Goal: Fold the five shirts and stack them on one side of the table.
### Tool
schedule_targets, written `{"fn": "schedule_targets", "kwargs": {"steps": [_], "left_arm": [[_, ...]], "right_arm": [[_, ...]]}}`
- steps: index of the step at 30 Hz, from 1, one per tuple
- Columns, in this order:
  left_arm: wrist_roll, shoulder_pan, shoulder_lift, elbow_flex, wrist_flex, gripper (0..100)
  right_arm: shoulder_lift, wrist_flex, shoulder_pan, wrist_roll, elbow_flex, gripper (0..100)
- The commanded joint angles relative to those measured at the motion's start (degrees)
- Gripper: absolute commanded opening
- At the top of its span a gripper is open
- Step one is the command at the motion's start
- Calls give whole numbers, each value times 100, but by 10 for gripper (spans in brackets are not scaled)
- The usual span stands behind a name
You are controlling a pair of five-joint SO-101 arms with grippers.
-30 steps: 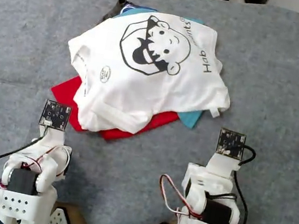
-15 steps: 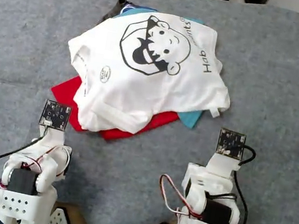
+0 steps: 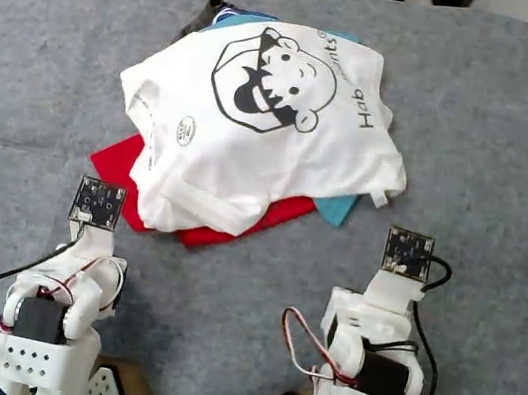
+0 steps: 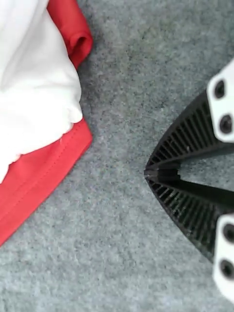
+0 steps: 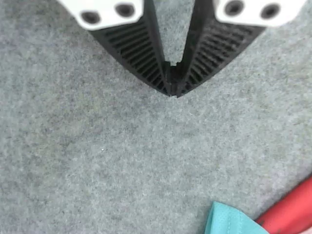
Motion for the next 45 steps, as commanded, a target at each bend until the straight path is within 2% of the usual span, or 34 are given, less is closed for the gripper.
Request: {"fn": "schedule_targets", "kwargs": {"steps": [1, 18, 24, 28, 32, 38, 45], "left_arm": [[35, 48, 0, 75, 18, 30], [35, 48, 0, 75, 18, 30], [35, 40, 0, 75, 18, 30], [35, 48, 0, 75, 18, 30], [35, 48, 0, 75, 18, 30], [35, 48, 0, 75, 18, 30], [44, 57, -9, 66, 18, 30]], "right_arm": [[-426, 26, 97, -44, -4, 16], [-426, 18, 62, -44, -4, 17], [-426, 26, -958, -53, -4, 18], [-426, 26, -1345, -53, -4, 17], [-426, -79, -1398, -62, -4, 18], [-426, -774, -1275, -79, -40, 16], [-119, -809, -1240, -88, -1701, 15]]}}
